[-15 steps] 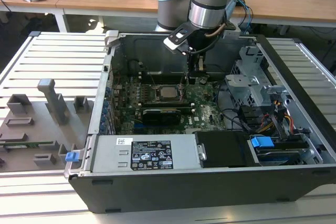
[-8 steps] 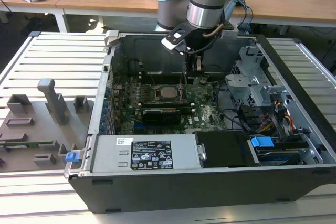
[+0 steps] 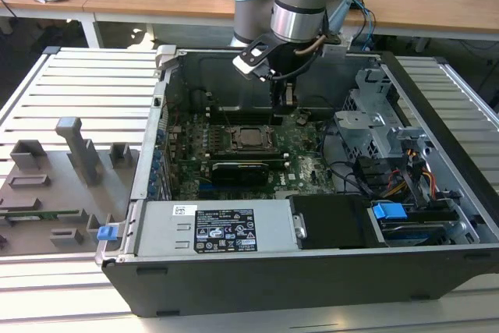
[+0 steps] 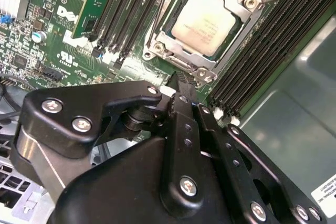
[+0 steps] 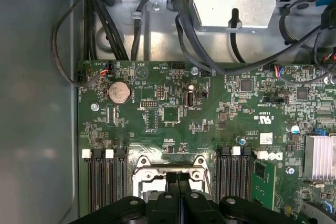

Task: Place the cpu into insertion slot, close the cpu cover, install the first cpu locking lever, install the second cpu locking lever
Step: 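Close the cpu cover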

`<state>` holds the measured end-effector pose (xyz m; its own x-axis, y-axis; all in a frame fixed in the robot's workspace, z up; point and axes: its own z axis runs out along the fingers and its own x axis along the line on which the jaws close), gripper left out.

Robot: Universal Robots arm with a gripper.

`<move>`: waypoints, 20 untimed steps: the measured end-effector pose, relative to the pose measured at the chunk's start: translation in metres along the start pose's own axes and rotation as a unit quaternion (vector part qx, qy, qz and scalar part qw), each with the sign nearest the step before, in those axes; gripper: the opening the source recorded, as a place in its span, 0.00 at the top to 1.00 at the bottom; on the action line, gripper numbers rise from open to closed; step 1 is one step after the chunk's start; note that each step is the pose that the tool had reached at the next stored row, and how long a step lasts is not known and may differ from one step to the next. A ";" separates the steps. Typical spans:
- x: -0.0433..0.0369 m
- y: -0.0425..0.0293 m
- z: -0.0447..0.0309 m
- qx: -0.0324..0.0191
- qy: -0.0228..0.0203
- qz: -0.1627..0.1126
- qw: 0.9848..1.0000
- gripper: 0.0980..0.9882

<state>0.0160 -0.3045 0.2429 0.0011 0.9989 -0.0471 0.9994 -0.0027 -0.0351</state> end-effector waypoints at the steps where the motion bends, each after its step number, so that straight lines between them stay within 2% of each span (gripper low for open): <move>1: 0.0000 -0.0013 0.0000 0.000 0.000 0.000 1.000 0.99; 7: 0.0000 -0.0083 0.0003 0.000 0.000 0.000 1.000 0.99; 13: 0.0000 -0.0124 0.0005 0.000 0.000 0.000 1.000 0.99; 20: 0.0000 -0.0220 0.0008 0.000 0.000 0.000 1.000 0.99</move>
<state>-0.0061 -0.3045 0.2429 0.0010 0.9989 -0.0472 0.9994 -0.0027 -0.0351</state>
